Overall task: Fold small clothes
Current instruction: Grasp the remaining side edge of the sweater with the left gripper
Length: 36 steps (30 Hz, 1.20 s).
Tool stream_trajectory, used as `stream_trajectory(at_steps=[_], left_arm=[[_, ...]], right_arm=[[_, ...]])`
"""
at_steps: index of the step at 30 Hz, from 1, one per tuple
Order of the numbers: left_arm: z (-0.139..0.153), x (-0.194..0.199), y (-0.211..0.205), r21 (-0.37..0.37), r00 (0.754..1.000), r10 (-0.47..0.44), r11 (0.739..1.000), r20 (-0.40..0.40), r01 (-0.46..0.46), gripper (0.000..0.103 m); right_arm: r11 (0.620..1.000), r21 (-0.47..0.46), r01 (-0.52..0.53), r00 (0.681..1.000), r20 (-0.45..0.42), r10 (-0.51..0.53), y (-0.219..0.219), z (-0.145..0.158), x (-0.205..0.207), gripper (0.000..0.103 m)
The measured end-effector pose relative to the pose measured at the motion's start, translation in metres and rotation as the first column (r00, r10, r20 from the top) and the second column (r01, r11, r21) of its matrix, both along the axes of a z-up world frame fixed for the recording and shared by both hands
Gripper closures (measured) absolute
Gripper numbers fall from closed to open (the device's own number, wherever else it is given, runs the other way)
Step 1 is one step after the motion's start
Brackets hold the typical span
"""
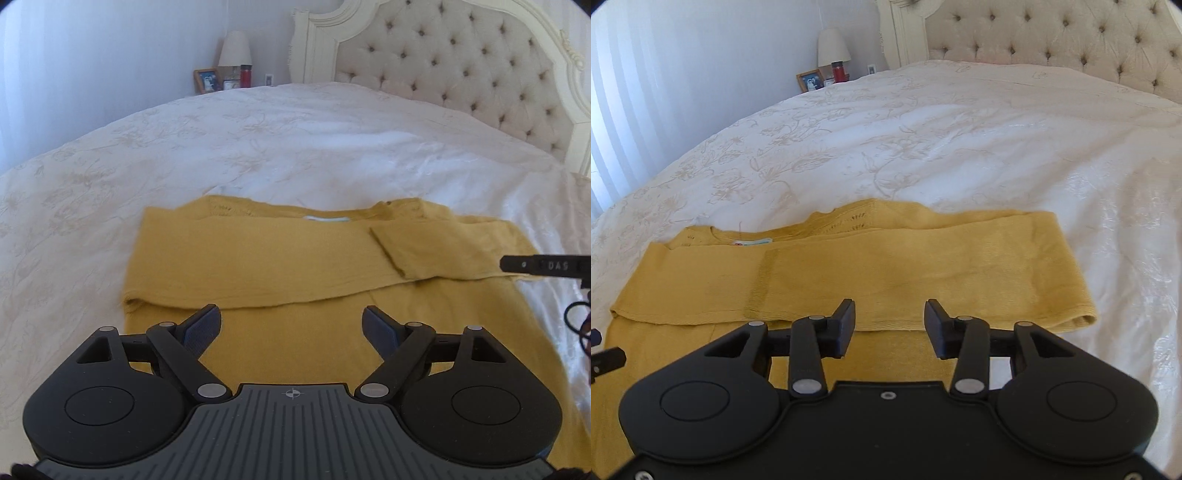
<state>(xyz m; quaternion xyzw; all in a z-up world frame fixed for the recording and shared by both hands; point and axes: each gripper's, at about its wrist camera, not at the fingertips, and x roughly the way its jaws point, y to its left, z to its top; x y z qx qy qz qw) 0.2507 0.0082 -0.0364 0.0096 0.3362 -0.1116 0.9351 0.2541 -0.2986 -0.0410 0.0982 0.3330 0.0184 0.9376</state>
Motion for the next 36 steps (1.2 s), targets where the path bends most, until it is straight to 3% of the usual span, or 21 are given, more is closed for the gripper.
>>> stream_trajectory(at_steps=[7,11,15,22,24,28,31,36], left_arm=[[0.001,0.053,-0.051,-0.056,0.993,-0.107,0.993,-0.060,0.103,0.022],[-0.012,0.081,-0.074,-0.074,0.984,-0.134,0.989,-0.119,0.125,0.036],[-0.026,0.099,-0.087,-0.094,0.976,-0.134,0.988,-0.172,0.119,0.037],[-0.042,0.121,-0.108,-0.091,0.963,-0.157,0.986,-0.218,0.140,0.039],[-0.043,0.124,-0.111,-0.098,0.962,-0.160,0.985,-0.223,0.141,0.051],[-0.040,0.127,-0.113,-0.095,0.960,-0.159,0.985,-0.232,0.141,0.092],[-0.029,0.120,-0.112,-0.114,0.966,-0.162,0.983,-0.202,0.141,0.095],[0.014,0.096,-0.108,-0.103,0.976,-0.207,0.975,-0.067,0.199,0.095]], right_arm=[[0.999,-0.013,0.035,0.999,0.027,-0.035,-0.012,-0.012,-0.007,0.051],[0.999,0.024,0.034,0.998,0.059,-0.036,-0.016,-0.005,-0.007,0.051],[0.999,-0.030,0.026,0.996,0.086,-0.024,-0.012,0.002,-0.011,0.051],[0.999,-0.044,0.010,0.994,0.106,-0.006,-0.008,0.005,-0.014,0.051],[0.999,-0.048,0.010,0.994,0.105,-0.005,-0.008,0.005,-0.014,0.051],[1.000,-0.004,0.013,0.996,0.089,-0.013,-0.013,0.001,-0.012,0.051],[1.000,0.015,0.026,0.996,0.081,-0.027,-0.016,-0.001,-0.012,0.051],[0.999,0.025,0.034,0.996,0.080,-0.036,-0.017,-0.002,-0.014,0.051]])
